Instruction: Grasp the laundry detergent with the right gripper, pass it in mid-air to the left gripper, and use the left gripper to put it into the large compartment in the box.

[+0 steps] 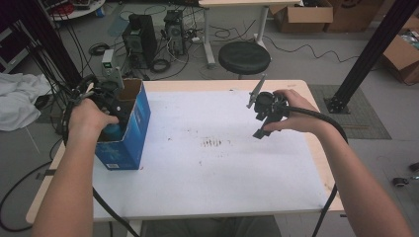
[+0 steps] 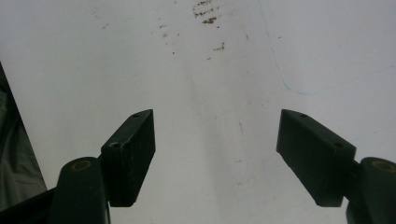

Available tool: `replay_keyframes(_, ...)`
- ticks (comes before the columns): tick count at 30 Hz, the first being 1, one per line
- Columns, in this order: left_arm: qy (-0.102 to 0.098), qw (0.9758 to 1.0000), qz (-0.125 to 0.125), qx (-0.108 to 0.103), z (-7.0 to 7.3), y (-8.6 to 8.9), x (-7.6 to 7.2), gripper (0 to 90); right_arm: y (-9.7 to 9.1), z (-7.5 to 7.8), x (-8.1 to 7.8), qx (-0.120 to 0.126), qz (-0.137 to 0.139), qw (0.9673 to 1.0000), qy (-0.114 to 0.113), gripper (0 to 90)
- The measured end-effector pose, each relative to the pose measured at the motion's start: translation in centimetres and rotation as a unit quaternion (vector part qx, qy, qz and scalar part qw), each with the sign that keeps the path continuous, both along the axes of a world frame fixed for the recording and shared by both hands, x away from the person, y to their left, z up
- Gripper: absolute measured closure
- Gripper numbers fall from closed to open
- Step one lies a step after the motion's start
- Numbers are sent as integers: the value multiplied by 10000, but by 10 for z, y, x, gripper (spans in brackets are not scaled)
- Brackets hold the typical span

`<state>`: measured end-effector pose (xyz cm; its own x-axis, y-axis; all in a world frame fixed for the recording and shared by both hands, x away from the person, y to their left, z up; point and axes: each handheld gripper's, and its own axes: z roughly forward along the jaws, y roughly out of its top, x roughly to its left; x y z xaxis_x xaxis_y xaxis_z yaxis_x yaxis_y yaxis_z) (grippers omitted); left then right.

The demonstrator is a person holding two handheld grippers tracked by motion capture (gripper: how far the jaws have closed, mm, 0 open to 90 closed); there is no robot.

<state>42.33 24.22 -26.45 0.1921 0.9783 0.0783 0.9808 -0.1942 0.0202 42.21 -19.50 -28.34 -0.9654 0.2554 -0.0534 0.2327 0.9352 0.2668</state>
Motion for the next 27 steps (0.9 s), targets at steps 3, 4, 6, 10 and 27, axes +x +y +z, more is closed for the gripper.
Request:
replay_keyframes(3,-57,10000,-62,-44,5,0,-2,234,-1,-1,0,-5,19,10000,12,283)
replay_keyframes(4,-57,10000,-62,-44,5,0,-2,227,-1,-1,0,-12,0,10000,22,283)
replay_keyframes(6,-90,9999,-77,-30,9,0,-3,204,-1,-1,0,-5,-3,10000,26,283)
replay_keyframes(10,-167,9997,-163,-11,19,1,-6,176,-1,-1,-1,24,-4,10000,21,283)
replay_keyframes(27,-845,9905,-1074,-113,84,-26,-19,153,-7,8,-1,91,-111,9999,-28,283)
